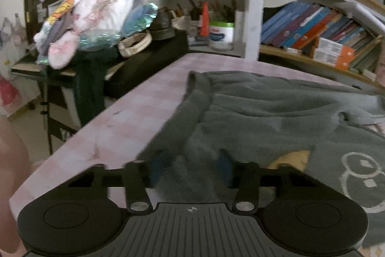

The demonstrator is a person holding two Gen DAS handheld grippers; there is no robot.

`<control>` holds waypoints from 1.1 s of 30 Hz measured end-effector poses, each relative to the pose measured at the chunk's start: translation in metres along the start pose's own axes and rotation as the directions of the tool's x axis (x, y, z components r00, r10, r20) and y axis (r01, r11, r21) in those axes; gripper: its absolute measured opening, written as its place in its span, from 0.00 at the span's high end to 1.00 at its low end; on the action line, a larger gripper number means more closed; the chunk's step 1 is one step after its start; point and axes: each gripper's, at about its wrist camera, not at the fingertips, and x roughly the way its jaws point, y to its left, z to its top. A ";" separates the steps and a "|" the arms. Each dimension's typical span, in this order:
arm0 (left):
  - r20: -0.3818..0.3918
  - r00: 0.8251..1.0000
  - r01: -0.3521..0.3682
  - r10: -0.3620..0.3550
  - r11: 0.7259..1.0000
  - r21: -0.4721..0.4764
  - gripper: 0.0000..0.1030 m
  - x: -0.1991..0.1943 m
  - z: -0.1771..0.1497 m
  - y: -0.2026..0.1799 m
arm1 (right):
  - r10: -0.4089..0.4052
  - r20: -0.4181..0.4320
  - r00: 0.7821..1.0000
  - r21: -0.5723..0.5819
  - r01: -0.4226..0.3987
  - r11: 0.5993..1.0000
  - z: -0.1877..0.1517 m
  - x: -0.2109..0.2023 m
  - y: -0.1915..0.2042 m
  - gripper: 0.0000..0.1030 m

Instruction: Fold clothes

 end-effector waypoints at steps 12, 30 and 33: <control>0.010 0.999 -0.036 0.037 0.999 -0.030 0.79 0.006 0.003 0.016 | -0.001 -0.009 1.000 0.000 0.001 1.000 0.000 0.001 0.000 0.00; 0.018 0.999 -0.032 0.033 0.999 -0.039 0.76 -0.001 -0.001 0.026 | 0.000 -0.012 1.000 0.002 0.000 1.000 0.000 0.002 -0.001 0.00; 0.038 0.999 -0.034 0.036 0.998 -0.060 0.72 -0.005 -0.001 0.029 | -0.001 -0.013 1.000 0.003 0.001 1.000 0.000 0.002 -0.001 0.00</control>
